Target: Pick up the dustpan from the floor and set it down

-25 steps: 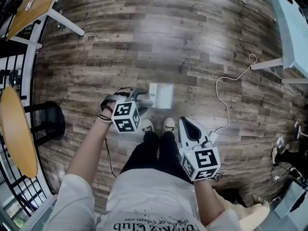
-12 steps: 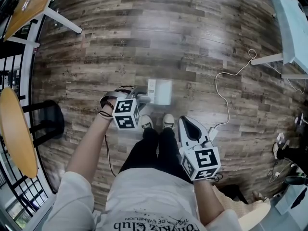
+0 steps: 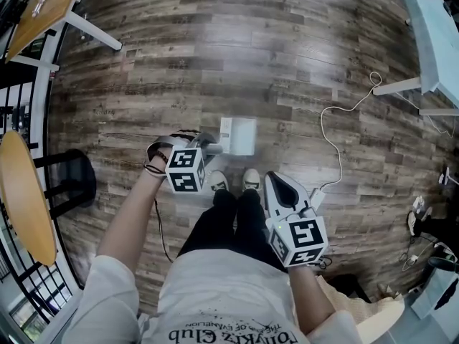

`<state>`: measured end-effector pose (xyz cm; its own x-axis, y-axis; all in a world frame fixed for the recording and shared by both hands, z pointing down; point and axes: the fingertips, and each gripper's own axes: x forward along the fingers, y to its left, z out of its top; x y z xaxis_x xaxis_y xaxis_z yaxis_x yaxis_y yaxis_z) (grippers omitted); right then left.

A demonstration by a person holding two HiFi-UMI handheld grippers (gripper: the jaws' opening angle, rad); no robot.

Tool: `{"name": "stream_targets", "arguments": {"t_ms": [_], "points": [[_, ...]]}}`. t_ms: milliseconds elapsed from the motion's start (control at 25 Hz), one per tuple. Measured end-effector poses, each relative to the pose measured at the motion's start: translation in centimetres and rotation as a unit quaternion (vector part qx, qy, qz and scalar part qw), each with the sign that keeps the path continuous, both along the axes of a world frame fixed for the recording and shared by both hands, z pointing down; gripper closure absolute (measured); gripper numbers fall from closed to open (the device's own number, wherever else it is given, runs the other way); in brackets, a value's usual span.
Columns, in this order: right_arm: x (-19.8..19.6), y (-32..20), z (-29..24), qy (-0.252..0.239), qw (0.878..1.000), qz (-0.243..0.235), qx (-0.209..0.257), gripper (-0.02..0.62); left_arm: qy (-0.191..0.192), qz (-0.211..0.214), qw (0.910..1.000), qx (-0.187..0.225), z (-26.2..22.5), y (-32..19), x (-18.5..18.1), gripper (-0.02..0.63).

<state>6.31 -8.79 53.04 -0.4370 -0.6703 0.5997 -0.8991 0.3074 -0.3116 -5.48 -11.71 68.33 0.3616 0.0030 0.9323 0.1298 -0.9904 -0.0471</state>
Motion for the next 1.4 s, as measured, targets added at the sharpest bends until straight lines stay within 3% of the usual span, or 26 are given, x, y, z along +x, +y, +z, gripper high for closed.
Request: {"name": "stream_targets", "arguments": {"t_ms": [720, 1400], "points": [[-0.3, 0.9, -1.8, 0.004, 1.0, -0.014, 0.015, 0.571, 0.015, -0.077, 0.9969, -0.007, -4.1, 2.4, -1.7, 0.518], [-0.9, 3.5, -5.3, 0.012, 0.998, -0.041, 0.047, 0.571, 0.038, -0.169, 0.9848, -0.014, -14.3, 5.7, -3.0, 0.518]]}}
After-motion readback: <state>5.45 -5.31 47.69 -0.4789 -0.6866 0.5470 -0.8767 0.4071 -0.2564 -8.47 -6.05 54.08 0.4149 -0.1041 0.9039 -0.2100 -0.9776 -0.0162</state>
